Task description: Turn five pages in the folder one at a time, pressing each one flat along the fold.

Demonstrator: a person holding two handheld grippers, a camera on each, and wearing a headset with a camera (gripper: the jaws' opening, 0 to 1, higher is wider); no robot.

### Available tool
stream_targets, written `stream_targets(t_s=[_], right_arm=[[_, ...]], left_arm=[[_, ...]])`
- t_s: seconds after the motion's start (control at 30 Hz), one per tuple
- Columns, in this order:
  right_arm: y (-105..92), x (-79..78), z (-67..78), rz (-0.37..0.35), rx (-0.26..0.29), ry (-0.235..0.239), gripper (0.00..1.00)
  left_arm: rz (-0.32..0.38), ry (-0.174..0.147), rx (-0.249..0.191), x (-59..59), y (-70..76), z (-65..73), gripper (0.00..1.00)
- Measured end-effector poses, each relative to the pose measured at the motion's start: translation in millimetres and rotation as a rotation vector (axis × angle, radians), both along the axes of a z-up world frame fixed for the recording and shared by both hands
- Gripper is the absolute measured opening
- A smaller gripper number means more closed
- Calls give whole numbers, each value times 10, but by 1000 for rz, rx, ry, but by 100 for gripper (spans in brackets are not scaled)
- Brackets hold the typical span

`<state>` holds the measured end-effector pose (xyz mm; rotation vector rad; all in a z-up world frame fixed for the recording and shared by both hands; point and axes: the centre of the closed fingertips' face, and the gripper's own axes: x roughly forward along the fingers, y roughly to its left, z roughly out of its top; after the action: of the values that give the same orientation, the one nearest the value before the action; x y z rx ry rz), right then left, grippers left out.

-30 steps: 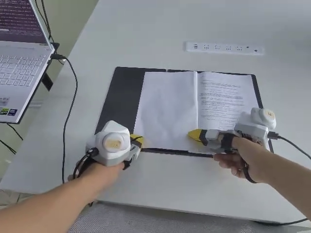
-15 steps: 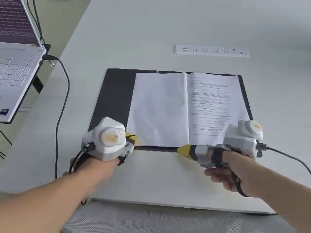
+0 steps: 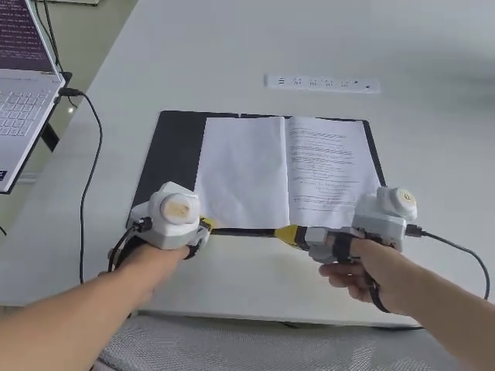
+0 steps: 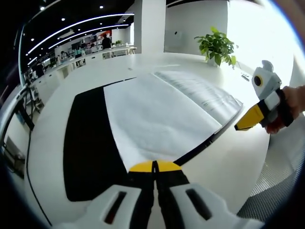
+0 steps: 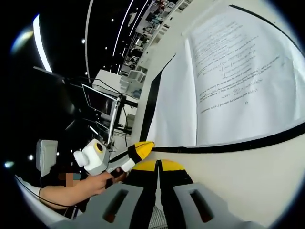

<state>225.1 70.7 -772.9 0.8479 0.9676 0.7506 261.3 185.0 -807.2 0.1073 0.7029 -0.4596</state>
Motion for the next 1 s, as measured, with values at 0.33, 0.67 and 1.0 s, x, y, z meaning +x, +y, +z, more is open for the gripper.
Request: stream_targets(t_s=[0.33, 0.67, 1.0], right_arm=[[-355, 12, 335, -70, -45, -136, 0], [-837, -52, 759, -188, -163, -291, 22], [-1262, -232, 1076, -281, -265, -386, 30]], left_arm=[[-10, -30, -38, -117, -66, 334, 12], [24, -5, -90, -345, 24, 691, 29], [72, -45, -104, -515, 200, 1082, 44]])
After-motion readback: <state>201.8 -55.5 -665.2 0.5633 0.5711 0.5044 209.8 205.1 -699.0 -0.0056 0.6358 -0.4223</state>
